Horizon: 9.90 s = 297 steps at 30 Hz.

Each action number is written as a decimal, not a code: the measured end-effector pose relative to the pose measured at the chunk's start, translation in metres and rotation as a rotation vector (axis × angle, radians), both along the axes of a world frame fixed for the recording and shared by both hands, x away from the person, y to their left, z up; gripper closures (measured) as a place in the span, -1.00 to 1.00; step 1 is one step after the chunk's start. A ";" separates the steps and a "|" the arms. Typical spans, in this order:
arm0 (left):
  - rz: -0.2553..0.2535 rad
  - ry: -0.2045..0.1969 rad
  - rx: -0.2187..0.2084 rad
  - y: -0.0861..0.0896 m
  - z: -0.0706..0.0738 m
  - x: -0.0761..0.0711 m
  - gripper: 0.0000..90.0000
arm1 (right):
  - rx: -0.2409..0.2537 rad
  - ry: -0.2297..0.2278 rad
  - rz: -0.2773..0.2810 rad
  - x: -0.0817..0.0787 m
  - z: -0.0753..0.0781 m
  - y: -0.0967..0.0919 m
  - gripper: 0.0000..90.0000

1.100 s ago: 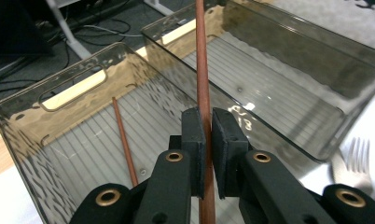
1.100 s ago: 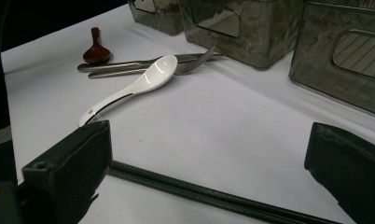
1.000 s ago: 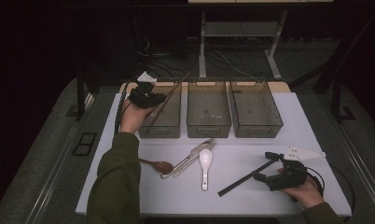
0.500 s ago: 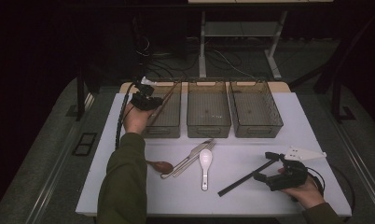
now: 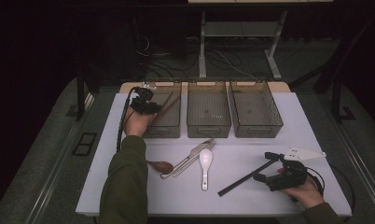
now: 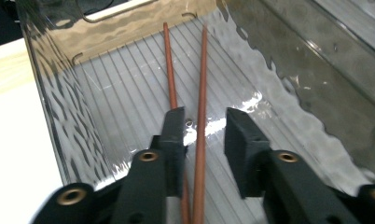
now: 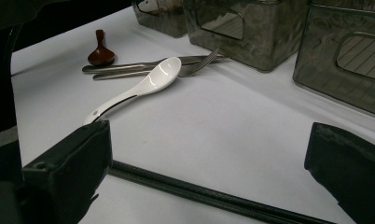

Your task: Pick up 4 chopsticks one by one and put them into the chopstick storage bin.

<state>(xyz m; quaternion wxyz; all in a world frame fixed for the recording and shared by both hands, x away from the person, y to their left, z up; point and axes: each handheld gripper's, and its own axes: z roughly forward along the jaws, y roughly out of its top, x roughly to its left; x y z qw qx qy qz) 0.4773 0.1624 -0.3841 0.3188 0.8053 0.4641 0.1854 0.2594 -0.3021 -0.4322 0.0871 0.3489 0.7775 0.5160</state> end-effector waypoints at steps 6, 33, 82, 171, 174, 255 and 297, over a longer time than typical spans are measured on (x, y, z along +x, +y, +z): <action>-0.019 -0.029 -0.037 0.001 0.005 -0.002 0.23 | 0.001 0.001 -0.002 0.000 0.000 0.000 -0.98; -0.245 -0.100 -0.135 -0.015 0.036 -0.053 -0.36 | 0.001 0.002 -0.017 0.000 0.001 -0.001 -0.98; -0.467 -0.121 -0.210 -0.012 -0.043 -0.205 -0.86 | -0.041 0.033 0.023 0.001 0.002 0.000 -0.98; -0.516 -0.087 -0.240 -0.015 -0.049 -0.206 -0.94 | -0.389 -0.044 0.625 0.018 -0.016 0.118 0.67; -0.519 -0.086 -0.240 -0.015 -0.049 -0.207 -0.94 | -0.395 -0.048 0.617 0.021 -0.015 0.119 0.68; -0.539 -0.073 -0.246 -0.018 -0.050 -0.207 -0.93 | -0.415 0.083 0.161 0.065 -0.015 -0.053 0.35; -0.545 -0.070 -0.244 -0.018 -0.050 -0.208 -0.93 | -0.478 0.085 0.235 0.012 -0.008 -0.052 0.53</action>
